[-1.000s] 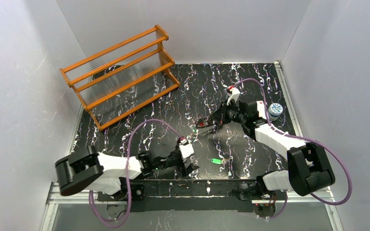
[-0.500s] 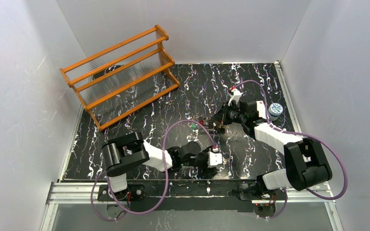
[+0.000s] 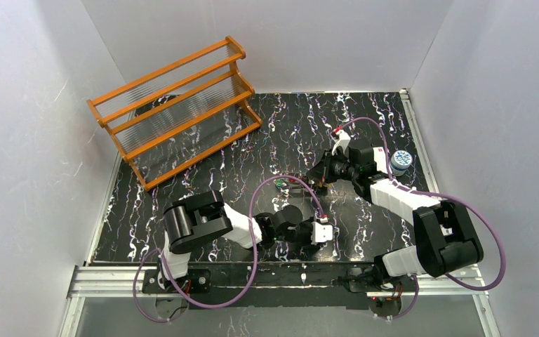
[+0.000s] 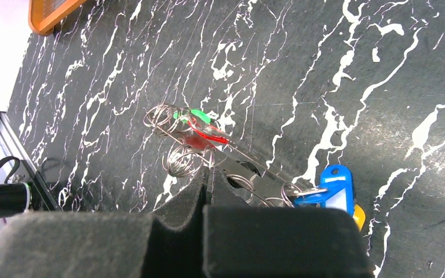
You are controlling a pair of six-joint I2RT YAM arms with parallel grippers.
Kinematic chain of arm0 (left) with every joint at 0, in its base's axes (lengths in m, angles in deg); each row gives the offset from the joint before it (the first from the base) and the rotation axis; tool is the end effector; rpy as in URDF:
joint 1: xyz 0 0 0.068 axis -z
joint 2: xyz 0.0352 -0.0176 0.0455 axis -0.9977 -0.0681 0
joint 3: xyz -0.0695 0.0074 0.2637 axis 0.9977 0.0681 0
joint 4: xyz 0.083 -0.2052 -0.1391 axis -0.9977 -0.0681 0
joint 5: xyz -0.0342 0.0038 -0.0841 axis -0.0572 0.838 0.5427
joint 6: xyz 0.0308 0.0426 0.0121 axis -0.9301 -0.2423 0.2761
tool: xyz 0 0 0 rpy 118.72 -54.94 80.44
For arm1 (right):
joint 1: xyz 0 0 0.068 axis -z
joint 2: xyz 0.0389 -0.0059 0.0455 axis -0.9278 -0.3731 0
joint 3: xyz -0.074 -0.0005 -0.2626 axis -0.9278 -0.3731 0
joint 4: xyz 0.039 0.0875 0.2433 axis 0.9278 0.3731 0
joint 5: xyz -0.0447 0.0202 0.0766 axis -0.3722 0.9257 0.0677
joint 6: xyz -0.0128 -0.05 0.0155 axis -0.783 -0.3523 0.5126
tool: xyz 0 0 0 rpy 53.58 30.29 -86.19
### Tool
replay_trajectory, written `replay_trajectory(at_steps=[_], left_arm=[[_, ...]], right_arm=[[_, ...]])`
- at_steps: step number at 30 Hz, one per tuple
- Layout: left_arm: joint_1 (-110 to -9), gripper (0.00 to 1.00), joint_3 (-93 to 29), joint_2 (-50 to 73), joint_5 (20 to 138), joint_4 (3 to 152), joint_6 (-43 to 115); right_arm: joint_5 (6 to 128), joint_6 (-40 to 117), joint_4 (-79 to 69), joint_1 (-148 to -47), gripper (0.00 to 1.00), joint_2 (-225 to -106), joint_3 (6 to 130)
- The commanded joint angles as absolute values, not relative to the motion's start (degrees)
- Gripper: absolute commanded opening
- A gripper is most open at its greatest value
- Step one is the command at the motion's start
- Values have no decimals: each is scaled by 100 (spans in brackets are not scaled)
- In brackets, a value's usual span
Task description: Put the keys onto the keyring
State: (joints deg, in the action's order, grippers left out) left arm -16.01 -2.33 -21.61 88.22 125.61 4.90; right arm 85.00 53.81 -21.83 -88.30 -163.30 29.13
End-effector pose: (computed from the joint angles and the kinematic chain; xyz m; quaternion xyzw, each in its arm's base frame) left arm 0.1133 -0.3439 0.1316 0.6207 0.5005 -0.3638 0.4815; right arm 0.2636 0.1135 0.2043 -0.1029 0.8295 0.3643 0.4106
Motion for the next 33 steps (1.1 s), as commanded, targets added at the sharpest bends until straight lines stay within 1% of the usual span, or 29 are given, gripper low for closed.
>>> replay_trajectory(at_steps=[1,12,16,20,23,26,29,33], left_arm=[[-1575,23,-414,-2215,8820,12402,368],[-1578,0,-315,-1954,8673,12225,336],[-1600,0,-121,-1622,8548,12183,422],[-1789,0,211,-1016,8527,12161,702],[-2059,0,615,-391,8659,12141,954],[-2347,0,1103,484,8649,11884,1111],[-2551,0,1542,1625,8295,11128,1072],[-2714,0,1685,3158,7539,9589,1004]], right_arm=[[8688,5422,-2353,-8787,1,-16346,3025],[9077,5467,-2411,-8784,1,-16502,3090],[9121,5351,-2295,-8785,1,-16488,3171],[9044,5154,-2039,-8787,1,-16383,3294],[9049,4919,-1854,-8784,1,-16258,3377],[8983,4608,-1610,-8787,1,-16089,3460],[8871,4293,-1409,-8787,1,-15948,3535],[8828,3931,-1198,-8842,1,-15843,3640]])
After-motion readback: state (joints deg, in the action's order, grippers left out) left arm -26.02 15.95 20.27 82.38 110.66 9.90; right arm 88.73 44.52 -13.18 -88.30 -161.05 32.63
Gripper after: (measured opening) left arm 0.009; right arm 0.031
